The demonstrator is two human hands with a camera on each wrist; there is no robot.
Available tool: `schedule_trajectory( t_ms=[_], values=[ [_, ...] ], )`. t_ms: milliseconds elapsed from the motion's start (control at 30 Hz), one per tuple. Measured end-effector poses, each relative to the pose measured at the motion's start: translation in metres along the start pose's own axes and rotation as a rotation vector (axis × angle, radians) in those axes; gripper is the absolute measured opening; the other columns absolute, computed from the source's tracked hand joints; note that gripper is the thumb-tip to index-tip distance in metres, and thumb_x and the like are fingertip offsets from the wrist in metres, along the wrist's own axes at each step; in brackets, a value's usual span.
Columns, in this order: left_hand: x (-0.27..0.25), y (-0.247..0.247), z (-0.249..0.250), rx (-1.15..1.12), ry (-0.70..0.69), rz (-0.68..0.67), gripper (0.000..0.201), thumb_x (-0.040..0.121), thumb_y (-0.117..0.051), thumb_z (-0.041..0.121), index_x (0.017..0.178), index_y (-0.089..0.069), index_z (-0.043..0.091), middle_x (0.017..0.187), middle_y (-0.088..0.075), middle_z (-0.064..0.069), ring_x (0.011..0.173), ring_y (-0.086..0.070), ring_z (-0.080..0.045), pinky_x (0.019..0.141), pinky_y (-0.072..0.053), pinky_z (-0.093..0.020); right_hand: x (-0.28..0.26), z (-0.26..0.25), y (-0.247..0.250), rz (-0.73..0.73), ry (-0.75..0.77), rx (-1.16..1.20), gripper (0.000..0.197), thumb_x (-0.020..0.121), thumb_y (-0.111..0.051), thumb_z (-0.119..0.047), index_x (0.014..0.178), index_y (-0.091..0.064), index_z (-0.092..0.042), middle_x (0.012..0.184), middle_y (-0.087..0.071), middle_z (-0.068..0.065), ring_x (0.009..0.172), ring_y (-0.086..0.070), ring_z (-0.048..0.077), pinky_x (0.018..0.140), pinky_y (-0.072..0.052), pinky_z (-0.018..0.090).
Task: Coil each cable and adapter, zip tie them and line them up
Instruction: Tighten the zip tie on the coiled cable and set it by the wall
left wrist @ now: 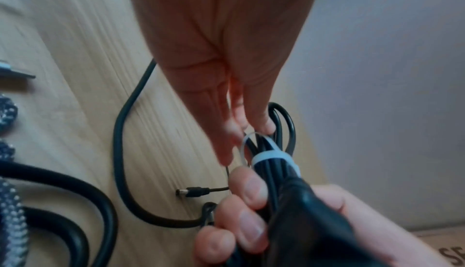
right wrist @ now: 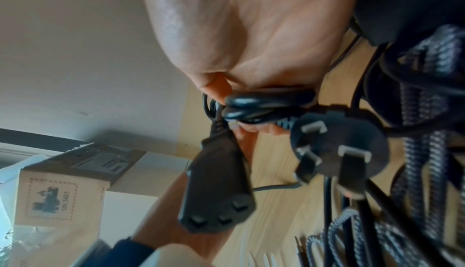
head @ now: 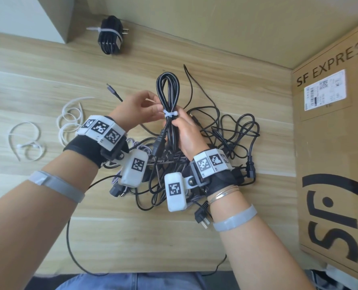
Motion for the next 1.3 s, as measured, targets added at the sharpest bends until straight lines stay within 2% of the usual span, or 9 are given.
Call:
schedule_trajectory(
  t_ms=[233,367,533,633,733,833,1100,1200,1300],
  values=[
    [-0.003,-0.006,-0.008,-0.156,0.192,-0.035,0.011,0.087,-0.056,0.009,0.076,-0.058,0.009,0.061,-0.069,0.005,0.067,-0.067,-0.003,0.069,-0.054,-0.013,0.006,0.011,0.003,0.051,-0.095,-0.013,0.042,0.075,-0.040,-0.056,0.090,-0.065,-0.027,0.082,-0.062,0.000,0.077,-0.057,0.018,0.078,-0.044,0.041],
    [-0.006,-0.005,-0.008,-0.091,0.240,-0.077,0.011,0.074,-0.067,0.014,0.071,-0.057,0.013,0.064,-0.067,0.007,0.068,-0.066,-0.004,0.075,-0.056,-0.020,0.003,0.020,-0.010,-0.033,-0.178,-0.101,0.094,0.062,-0.032,-0.090,0.130,-0.052,-0.028,0.131,-0.057,0.003,0.124,-0.050,0.017,0.112,-0.028,0.043],
    [-0.009,-0.007,-0.008,-0.015,0.230,-0.038,0.018,0.063,-0.071,0.022,0.070,-0.056,0.014,0.073,-0.060,0.002,0.073,-0.060,-0.008,0.087,-0.053,-0.027,-0.001,0.010,-0.015,-0.004,-0.192,-0.107,0.091,0.076,-0.020,-0.078,0.146,-0.028,-0.021,0.151,-0.033,0.008,0.140,-0.030,0.019,0.117,-0.019,0.044],
    [-0.012,-0.011,-0.009,0.058,0.200,-0.030,0.019,0.073,-0.069,0.031,0.080,-0.059,0.017,0.083,-0.064,0.004,0.080,-0.062,-0.008,0.091,-0.052,-0.033,0.000,0.014,-0.013,0.031,-0.231,-0.059,0.098,0.069,-0.022,-0.084,0.144,-0.033,-0.022,0.145,-0.042,0.007,0.133,-0.041,0.021,0.114,-0.028,0.045],
    [-0.008,-0.018,0.002,0.459,0.107,-0.039,0.050,0.071,-0.064,0.053,0.102,-0.053,0.015,0.096,-0.061,0.004,0.083,-0.061,-0.013,0.079,-0.053,-0.032,-0.002,0.005,-0.005,0.084,-0.234,-0.065,0.086,0.080,-0.018,-0.077,0.136,-0.042,-0.017,0.134,-0.051,0.019,0.123,-0.047,0.031,0.111,-0.031,0.048],
    [-0.006,-0.024,0.017,0.891,-0.005,-0.019,0.045,0.077,-0.060,0.055,0.091,-0.047,0.014,0.079,-0.051,0.003,0.070,-0.049,-0.015,0.063,-0.039,-0.027,-0.001,0.001,0.006,0.088,-0.213,-0.091,0.058,0.100,-0.016,-0.048,0.145,-0.025,-0.014,0.140,-0.038,0.029,0.130,-0.035,0.039,0.109,-0.029,0.048],
    [-0.008,-0.040,0.030,1.013,-0.272,-0.046,0.024,0.093,-0.040,0.017,0.069,-0.044,0.014,0.067,-0.051,-0.005,0.064,-0.047,-0.024,0.056,-0.031,-0.029,0.006,0.004,0.003,0.052,-0.163,-0.137,0.035,0.100,-0.028,-0.041,0.127,-0.040,-0.021,0.129,-0.047,0.035,0.116,-0.046,0.048,0.104,-0.035,0.056],
    [-0.009,-0.048,0.036,0.967,-0.347,-0.138,0.035,0.092,-0.044,0.010,0.059,-0.033,0.017,0.057,-0.039,-0.001,0.057,-0.036,-0.020,0.049,-0.025,-0.020,0.014,0.002,0.012,0.136,-0.156,-0.168,0.031,0.101,-0.027,-0.037,0.114,-0.045,-0.016,0.106,-0.060,0.020,0.088,-0.059,0.029,0.095,-0.042,0.045],
    [-0.014,-0.054,0.041,0.936,-0.395,-0.210,0.032,0.087,-0.047,0.003,0.059,-0.033,0.012,0.054,-0.031,0.002,0.051,-0.027,-0.015,0.048,-0.025,-0.018,0.023,-0.002,0.022,0.216,-0.154,-0.159,0.027,0.101,-0.027,-0.031,0.089,-0.047,-0.019,0.096,-0.055,0.008,0.097,-0.055,0.028,0.098,-0.041,0.045]
  ],
)
Point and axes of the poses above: each hand's wrist, its own x-axis towards the middle knuckle, its own y-axis out of the back of the hand, z = x × y, the point moved 7 cm from there along x, towards the middle knuckle
